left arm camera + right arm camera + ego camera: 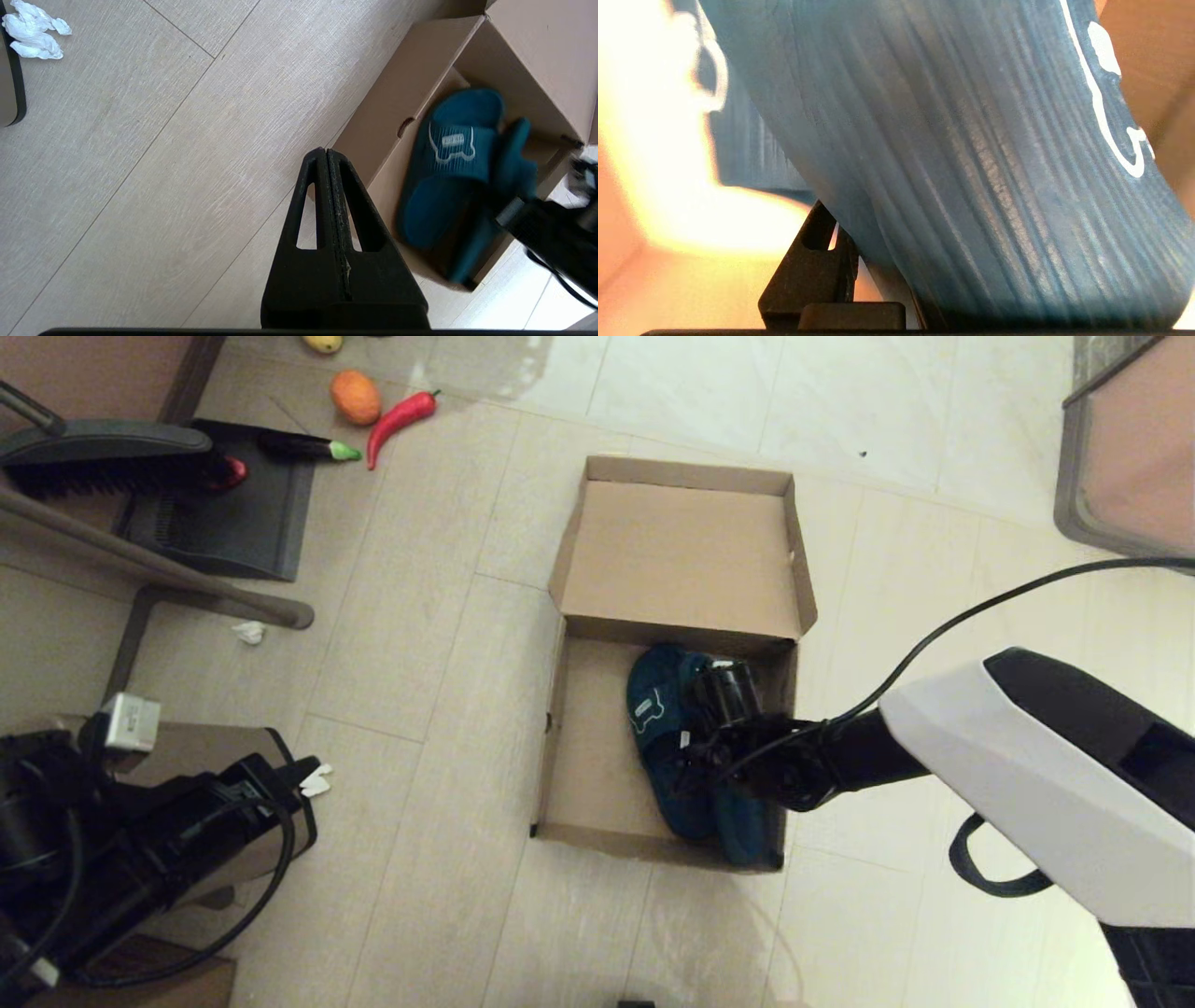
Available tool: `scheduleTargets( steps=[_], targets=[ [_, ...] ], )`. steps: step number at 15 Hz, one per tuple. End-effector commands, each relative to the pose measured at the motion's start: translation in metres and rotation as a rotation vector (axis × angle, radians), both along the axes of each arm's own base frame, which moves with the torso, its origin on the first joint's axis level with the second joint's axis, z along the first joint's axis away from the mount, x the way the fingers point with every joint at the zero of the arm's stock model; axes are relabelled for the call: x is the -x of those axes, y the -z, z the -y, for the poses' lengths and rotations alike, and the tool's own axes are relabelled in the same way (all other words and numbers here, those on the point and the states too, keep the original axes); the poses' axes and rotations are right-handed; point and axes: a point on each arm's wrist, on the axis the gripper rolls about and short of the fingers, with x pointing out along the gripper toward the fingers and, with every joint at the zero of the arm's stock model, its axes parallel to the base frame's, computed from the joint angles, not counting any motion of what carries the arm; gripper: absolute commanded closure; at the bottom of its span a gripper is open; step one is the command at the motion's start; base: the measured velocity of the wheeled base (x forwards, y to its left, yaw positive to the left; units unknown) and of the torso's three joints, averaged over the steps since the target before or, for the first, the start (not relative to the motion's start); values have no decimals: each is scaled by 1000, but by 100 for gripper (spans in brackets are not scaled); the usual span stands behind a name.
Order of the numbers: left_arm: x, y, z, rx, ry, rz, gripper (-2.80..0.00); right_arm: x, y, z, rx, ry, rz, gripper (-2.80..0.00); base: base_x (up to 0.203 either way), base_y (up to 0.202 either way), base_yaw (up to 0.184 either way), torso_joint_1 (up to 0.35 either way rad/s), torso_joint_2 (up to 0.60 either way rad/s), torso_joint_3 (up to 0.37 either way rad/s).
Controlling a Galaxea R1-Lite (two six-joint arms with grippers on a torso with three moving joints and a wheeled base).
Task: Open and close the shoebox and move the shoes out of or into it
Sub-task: Put the shoes out of the shoe box
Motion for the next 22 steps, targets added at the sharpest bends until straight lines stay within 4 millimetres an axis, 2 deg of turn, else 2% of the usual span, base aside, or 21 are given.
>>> scheduleTargets(
  steps=[1, 7, 10, 14, 18, 22],
  targets=[
    [-1, 1, 0, 3, 1, 0, 0, 21, -27, 9, -28, -22, 13, 0, 0, 0, 0, 0, 0, 0],
    [-3, 3, 1, 2, 6, -13, 0, 72, -51, 23, -82, -138, -38, 0, 0, 0, 0, 0, 0, 0],
    [-3, 3, 2, 2, 9, -11, 0, 81, -61, 27, -95, -154, -28, 0, 0, 0, 0, 0, 0, 0],
    [-3, 3, 3, 3, 12, -10, 0, 83, -68, 28, -103, -154, -11, 0, 0, 0, 0, 0, 0, 0],
    [0, 5, 3, 2, 19, -18, 0, 97, -95, 41, -134, -140, 48, 0, 0, 0, 0, 0, 0, 0],
    [1, 4, 6, 4, 55, -13, 0, 131, -137, 75, -162, -106, 109, 0, 0, 0, 0, 0, 0, 0]
  ],
)
